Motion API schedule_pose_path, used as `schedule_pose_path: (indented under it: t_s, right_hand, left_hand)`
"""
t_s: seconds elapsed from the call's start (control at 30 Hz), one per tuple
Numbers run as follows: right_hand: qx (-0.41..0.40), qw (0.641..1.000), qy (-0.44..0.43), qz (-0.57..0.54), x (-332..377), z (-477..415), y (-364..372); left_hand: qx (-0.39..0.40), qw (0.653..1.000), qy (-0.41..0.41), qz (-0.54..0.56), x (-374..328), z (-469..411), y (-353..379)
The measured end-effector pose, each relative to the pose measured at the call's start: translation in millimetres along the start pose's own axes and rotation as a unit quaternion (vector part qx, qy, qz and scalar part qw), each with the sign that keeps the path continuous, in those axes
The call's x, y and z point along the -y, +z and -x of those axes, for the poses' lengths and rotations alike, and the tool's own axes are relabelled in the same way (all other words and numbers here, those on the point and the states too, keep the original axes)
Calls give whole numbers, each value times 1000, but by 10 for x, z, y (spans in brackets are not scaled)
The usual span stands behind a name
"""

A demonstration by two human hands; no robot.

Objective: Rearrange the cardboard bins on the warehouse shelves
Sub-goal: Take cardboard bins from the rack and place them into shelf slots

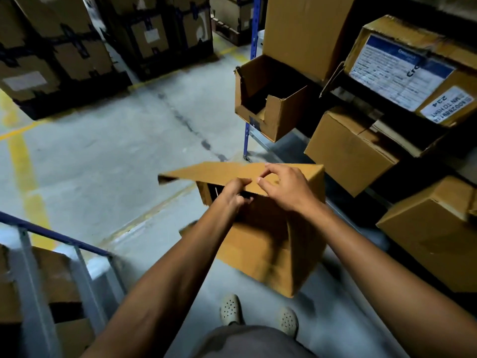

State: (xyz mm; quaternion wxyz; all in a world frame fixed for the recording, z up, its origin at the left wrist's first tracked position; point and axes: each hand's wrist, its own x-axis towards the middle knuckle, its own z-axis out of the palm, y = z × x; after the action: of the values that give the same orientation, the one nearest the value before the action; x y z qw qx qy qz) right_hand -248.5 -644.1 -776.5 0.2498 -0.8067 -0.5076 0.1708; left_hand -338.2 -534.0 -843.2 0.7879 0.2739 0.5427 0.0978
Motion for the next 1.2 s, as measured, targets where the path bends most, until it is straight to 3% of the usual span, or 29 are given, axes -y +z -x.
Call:
schedule_pose_path:
  t_s: [0.13,0.23,0.33,0.47,0.67,0.8,1.07,1.2]
  right_hand:
    - [44,999,15,-10,-50,17,36]
    - [75,997,15,-21,-36,14,115]
    - [72,997,3,-17,4,-8,211]
    - [90,996,-8,0,25,-104,342]
    - [200,965,-46,162,20,-262,622]
    - [236,946,-57,216,-21,-293,753]
    - [304,945,-33,120,34,-294,731]
    - [256,947,-97,170,340,-213,855]
  left_hand:
    - [56,996,-12,-68,49,27,-119]
    - [-25,966,57,-252,-10,41,-274]
    - [-52,924,101,-365,-88,48,-445]
    - [-87,861,132,-484,-117,57,-706]
    - [7,706,119,-698,-410,264,-1007]
    - [76,651,121,-745,-589,425,-1241]
    - [114,672,109,-724,-555,567,-1261]
    - [122,588,129,-789,-310,430,-996]
